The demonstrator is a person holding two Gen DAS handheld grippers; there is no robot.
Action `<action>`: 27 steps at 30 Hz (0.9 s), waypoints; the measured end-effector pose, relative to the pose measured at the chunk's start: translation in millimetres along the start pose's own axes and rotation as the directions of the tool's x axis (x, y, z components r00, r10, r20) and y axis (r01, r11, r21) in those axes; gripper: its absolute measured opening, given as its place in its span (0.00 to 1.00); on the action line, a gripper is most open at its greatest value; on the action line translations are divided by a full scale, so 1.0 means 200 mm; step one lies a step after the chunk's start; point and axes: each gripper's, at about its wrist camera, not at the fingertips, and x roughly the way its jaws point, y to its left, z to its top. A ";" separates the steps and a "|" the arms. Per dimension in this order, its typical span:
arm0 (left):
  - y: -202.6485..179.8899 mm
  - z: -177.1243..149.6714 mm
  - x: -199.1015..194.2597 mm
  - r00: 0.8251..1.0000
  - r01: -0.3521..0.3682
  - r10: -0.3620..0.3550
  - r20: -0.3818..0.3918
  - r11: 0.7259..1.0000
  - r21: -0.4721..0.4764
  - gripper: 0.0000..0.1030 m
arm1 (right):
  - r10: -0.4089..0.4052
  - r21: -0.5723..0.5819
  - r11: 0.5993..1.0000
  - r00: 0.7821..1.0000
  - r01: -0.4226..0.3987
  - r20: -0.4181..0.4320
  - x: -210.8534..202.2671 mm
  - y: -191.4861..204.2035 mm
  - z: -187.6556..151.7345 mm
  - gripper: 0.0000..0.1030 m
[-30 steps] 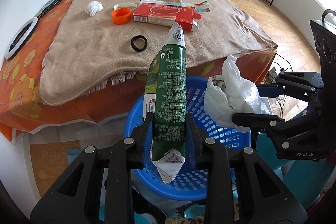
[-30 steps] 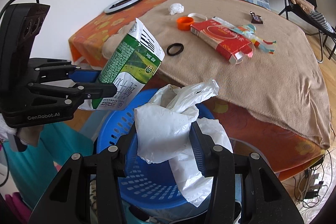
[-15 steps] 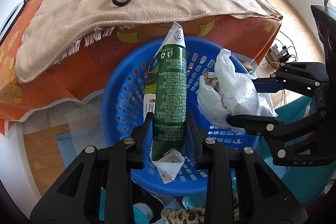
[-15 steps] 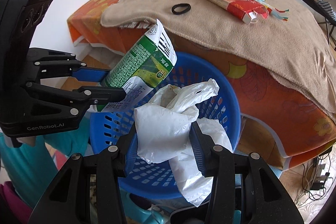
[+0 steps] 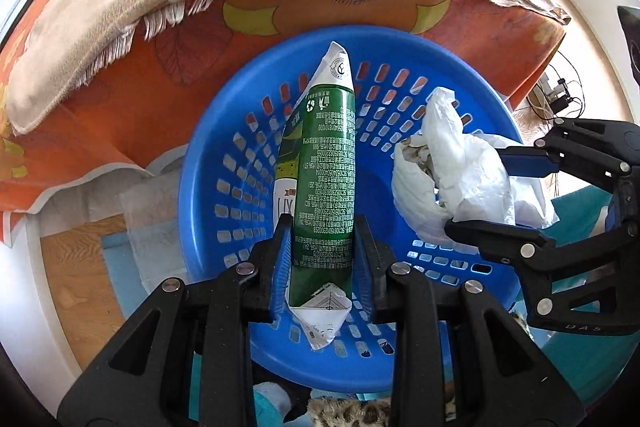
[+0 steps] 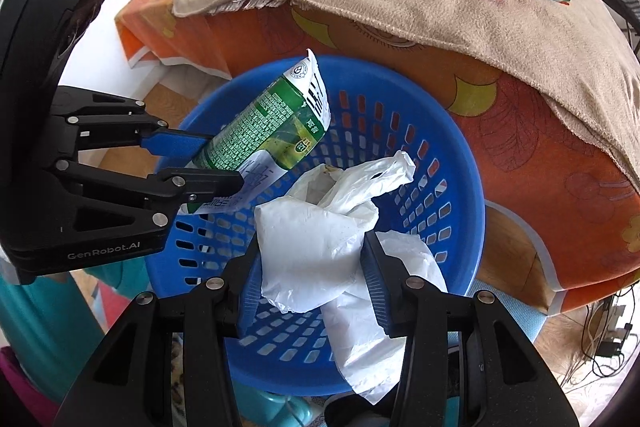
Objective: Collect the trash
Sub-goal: 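Open the left tool over the basket while the right tool releases the bag into it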
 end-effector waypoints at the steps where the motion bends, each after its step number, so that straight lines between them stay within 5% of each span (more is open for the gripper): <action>1: 0.01 0.00 0.01 1.000 0.000 0.000 -0.006 1.000 -0.004 0.28 | -0.004 0.001 1.000 1.000 0.004 -0.004 0.02 0.00 0.02 0.43; 27: 0.01 0.01 0.03 1.000 -0.025 0.025 -0.016 1.000 -0.004 0.28 | -0.007 -0.003 1.000 1.000 0.007 -0.016 0.05 -0.01 0.00 0.45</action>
